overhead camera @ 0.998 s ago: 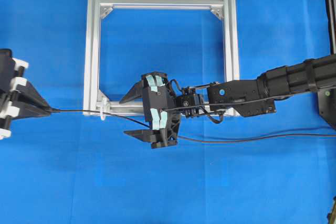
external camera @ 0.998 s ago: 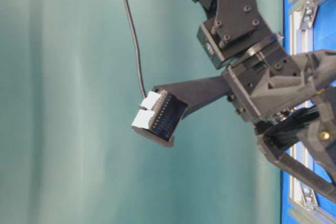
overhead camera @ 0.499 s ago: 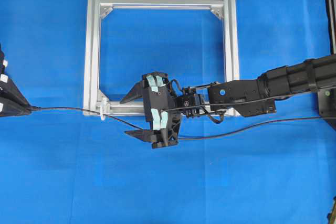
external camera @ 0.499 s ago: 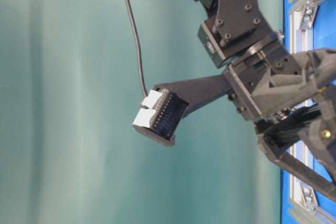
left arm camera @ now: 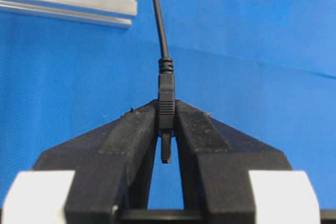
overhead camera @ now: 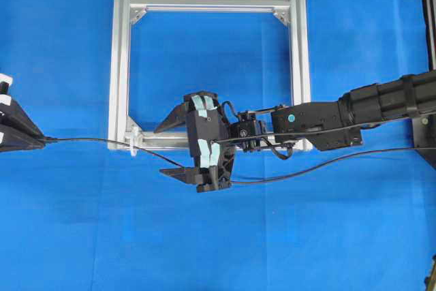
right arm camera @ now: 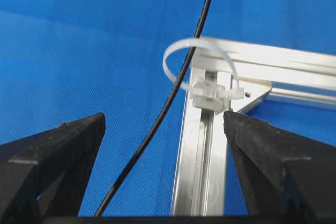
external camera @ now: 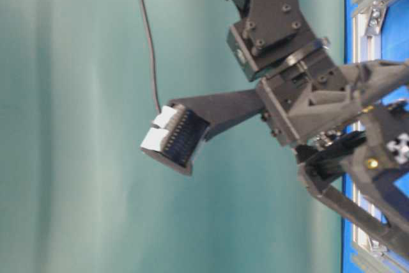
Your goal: Insert the wire through the string loop located on the left side.
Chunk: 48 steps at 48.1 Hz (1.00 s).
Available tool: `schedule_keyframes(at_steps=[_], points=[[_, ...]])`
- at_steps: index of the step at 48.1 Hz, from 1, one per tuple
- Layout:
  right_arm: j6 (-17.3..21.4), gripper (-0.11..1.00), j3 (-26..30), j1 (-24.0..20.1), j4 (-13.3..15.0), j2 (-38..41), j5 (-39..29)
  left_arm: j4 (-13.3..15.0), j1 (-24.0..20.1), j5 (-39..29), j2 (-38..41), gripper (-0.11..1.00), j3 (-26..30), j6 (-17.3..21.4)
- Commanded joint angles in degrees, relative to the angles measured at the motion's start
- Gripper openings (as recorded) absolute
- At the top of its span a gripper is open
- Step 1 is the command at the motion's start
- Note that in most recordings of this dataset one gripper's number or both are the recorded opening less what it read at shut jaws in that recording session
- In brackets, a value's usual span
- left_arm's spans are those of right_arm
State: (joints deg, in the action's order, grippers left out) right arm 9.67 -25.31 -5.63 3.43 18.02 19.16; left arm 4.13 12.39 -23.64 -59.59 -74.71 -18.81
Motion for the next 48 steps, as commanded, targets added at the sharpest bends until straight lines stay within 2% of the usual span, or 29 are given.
schedule_keyframes(at_steps=[1,10,13,22,38,48], points=[[0.1,0.89,0.5,-0.2,-0.1,-2.3,0.3,-0.2,0.3,0.4,0.3,0.13,1.1,0.0],[0.1,0.89,0.5,-0.4,-0.1,-2.3,0.5,-0.3,0.2,-0.8,0.3,0.68,1.1,0.0],[0.1,0.89,0.6,-0.3,-0.1,-2.3,0.4,-0.2,0.3,-0.9,0.3,0.81,1.1,-0.1],[0.2,0.89,0.8,-0.3,-0.1,-3.0,0.2,-0.2,0.2,-0.1,-1.1,0.68,1.5,-0.2],[0.0,0.89,1.0,-0.3,-0.1,-10.4,-2.4,-1.2,0.2,5.5,-8.6,0.69,3.5,0.0],[-0.1,0.89,1.0,-0.3,0.0,-14.2,-4.7,-4.6,0.2,9.1,-9.5,0.69,4.0,1.5]])
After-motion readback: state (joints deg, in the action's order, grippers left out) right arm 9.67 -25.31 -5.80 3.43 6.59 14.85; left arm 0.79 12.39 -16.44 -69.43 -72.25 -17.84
